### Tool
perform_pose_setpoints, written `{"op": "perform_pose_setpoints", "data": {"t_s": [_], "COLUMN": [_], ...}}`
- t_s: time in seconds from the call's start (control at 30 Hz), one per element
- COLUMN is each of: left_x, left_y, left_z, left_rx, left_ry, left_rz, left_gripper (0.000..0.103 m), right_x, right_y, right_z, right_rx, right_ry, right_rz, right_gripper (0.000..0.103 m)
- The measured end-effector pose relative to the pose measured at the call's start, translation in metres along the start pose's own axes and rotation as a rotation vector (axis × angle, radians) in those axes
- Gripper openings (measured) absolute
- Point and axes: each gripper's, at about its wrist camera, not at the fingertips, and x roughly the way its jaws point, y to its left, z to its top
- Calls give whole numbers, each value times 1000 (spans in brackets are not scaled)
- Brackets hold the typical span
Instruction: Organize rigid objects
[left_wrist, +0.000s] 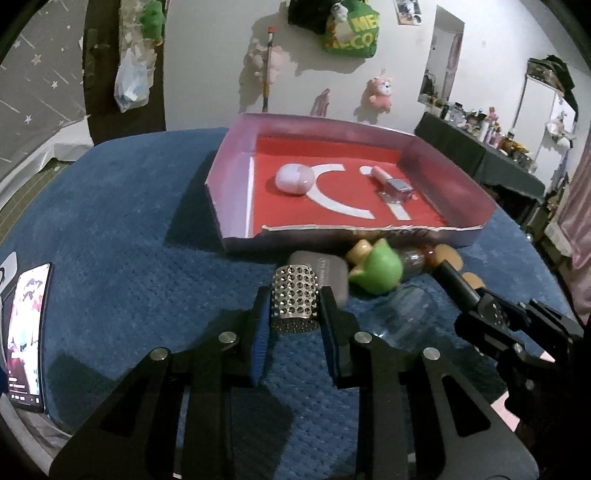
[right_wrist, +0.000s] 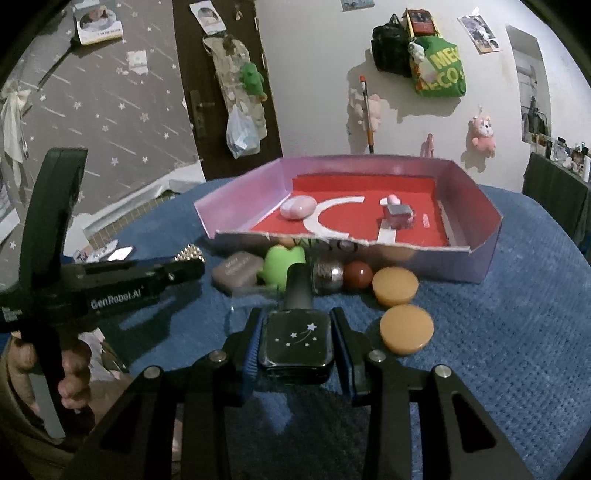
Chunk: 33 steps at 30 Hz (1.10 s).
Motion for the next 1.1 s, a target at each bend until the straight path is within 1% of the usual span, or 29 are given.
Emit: {"op": "perform_pose_setpoints", "data": {"t_s": [0.2,0.33,0.73,1.1], "left_x": [-8,-8,-6,-1], "left_y": [-6,-7,-8,-14], "left_z": [6,7,8,23], "left_rx": [17,16,14,22], "left_ry": [-20,-23,-20,-25], "left_rz": [-18,-24,-33,-47], "left_gripper": [24,24,24,24], "right_x": [-12,-19,-15,-11], "right_y": [-3,-3,-5,-8], "right_z": [15,23,22,26], "right_rx": [10,2,4,4], "right_ry": [-37,-60,-41,-40], "right_rz": [7,-5,-11,-12], "right_gripper": [38,38,38,38]}}
